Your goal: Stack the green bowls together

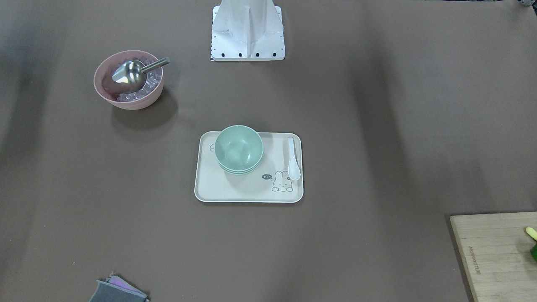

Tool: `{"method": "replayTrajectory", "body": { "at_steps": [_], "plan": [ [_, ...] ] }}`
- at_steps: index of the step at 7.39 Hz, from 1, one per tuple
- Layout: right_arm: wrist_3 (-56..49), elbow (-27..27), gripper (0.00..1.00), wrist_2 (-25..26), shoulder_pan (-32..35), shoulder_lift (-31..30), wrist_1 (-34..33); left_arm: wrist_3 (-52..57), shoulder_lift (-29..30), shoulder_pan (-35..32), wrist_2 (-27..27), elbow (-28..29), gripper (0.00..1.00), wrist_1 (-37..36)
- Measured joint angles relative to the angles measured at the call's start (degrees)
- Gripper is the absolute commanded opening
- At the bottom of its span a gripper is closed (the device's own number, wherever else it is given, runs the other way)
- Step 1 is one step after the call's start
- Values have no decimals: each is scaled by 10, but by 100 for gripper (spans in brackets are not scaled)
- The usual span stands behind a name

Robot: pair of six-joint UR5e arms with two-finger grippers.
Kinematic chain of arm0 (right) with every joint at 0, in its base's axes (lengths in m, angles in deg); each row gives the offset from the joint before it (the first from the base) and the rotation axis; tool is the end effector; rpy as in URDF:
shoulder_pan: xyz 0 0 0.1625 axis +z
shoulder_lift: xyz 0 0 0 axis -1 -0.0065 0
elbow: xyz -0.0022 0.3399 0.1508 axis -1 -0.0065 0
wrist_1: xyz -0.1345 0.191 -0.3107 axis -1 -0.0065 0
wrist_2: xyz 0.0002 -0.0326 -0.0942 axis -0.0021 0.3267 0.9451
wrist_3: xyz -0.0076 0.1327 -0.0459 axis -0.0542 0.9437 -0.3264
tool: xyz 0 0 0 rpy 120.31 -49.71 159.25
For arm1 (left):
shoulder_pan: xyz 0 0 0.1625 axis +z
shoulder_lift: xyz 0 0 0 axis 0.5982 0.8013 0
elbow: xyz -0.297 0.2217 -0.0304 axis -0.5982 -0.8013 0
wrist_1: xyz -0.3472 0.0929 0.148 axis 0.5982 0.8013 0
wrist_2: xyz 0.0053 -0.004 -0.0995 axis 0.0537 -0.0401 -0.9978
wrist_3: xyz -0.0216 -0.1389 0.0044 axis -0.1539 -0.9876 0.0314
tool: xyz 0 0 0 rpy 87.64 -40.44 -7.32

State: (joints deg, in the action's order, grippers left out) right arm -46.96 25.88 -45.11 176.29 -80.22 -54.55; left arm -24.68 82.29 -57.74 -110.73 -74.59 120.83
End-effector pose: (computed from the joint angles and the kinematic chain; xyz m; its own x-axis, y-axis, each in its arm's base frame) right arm 0.0167 -0.3751 0.6014 0.7397 0.0575 0.6705 -0.0178 0.9977 -0.0660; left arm -0.0582 -0.3877 0.6065 0.6636 0.2123 -0.7173 -0.0658 0.9717 0.2267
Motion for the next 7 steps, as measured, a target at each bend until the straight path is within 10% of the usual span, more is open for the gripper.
{"method": "replayTrajectory", "body": {
  "at_steps": [7],
  "plan": [
    [0, 0, 100, -6, 0, 0, 1, -1, 2, 1, 3, 1, 98, 0]
  ]
}}
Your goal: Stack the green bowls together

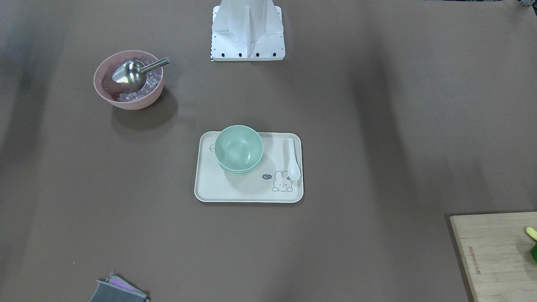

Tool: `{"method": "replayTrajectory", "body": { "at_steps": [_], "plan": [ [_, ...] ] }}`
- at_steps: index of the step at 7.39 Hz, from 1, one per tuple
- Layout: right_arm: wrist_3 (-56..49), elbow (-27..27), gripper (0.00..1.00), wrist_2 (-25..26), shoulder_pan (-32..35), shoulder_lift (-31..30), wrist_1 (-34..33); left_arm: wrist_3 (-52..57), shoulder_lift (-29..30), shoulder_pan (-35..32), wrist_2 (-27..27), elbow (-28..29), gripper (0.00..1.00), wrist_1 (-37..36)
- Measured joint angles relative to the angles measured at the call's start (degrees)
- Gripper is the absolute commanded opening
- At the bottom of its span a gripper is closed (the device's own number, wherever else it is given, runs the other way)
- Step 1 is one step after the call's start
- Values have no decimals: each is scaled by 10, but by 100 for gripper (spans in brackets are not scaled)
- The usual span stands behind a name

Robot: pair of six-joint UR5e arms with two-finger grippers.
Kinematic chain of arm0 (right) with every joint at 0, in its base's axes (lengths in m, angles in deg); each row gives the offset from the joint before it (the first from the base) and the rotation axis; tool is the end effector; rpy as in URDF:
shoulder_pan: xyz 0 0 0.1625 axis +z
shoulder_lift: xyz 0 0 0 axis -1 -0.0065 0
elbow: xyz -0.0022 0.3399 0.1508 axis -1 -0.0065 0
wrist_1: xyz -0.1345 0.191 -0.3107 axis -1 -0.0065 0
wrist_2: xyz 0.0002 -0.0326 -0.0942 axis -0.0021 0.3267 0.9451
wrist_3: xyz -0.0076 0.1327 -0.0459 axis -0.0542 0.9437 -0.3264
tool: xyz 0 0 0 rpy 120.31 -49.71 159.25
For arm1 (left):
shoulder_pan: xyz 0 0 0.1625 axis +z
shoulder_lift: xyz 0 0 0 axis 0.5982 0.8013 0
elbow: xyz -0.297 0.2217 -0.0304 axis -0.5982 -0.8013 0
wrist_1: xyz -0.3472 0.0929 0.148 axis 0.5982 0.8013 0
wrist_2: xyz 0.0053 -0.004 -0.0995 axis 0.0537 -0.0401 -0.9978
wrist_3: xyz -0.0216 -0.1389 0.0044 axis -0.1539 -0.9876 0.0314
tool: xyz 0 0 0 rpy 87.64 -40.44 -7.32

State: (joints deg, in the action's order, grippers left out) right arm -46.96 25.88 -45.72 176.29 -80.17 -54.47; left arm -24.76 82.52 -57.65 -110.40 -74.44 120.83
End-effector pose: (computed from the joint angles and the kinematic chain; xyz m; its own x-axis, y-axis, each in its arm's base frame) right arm 0.0156 -0.3755 0.5999 0.7324 0.0564 0.6785 -0.0170 0.9978 -0.0646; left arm -0.0582 -0.3893 0.6068 0.6676 0.2124 -0.7135 -0.0674 0.9717 0.2262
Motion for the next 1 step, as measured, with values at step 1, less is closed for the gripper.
{"method": "replayTrajectory", "body": {
  "at_steps": [1],
  "plan": [
    [0, 0, 100, 0, 0, 0, 0, 0, 0, 0, 0, 0, 98, 0]
  ]
}}
